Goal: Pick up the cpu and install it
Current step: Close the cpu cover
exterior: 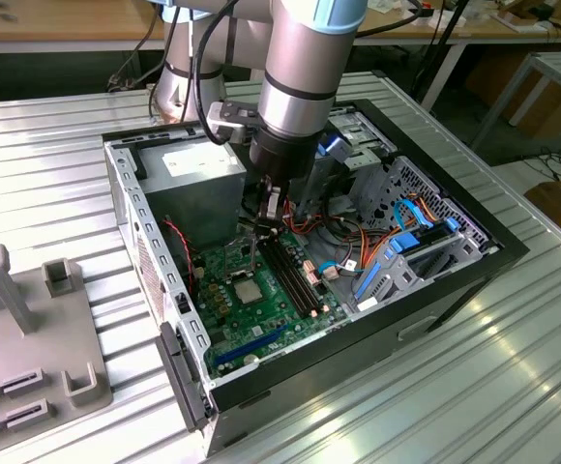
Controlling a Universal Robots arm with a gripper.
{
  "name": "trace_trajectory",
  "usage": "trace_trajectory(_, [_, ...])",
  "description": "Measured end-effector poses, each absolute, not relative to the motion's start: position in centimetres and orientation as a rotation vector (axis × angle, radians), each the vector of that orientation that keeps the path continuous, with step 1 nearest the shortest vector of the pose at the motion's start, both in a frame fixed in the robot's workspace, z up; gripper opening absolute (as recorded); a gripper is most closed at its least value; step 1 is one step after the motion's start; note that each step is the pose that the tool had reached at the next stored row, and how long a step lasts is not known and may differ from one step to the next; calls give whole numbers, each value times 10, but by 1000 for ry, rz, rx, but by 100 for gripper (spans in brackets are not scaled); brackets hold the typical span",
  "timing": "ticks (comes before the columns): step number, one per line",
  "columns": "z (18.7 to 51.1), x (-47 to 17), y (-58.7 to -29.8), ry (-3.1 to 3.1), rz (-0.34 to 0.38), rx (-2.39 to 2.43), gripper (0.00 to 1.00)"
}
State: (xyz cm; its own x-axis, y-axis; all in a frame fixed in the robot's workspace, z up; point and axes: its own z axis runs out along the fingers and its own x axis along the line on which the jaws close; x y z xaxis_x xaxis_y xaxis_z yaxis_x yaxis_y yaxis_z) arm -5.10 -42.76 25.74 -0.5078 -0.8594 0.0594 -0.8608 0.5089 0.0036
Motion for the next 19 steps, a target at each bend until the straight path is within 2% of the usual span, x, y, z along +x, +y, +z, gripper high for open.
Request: trace_trajectory(19, [258,-52,-428,-2680,36,1538,11])
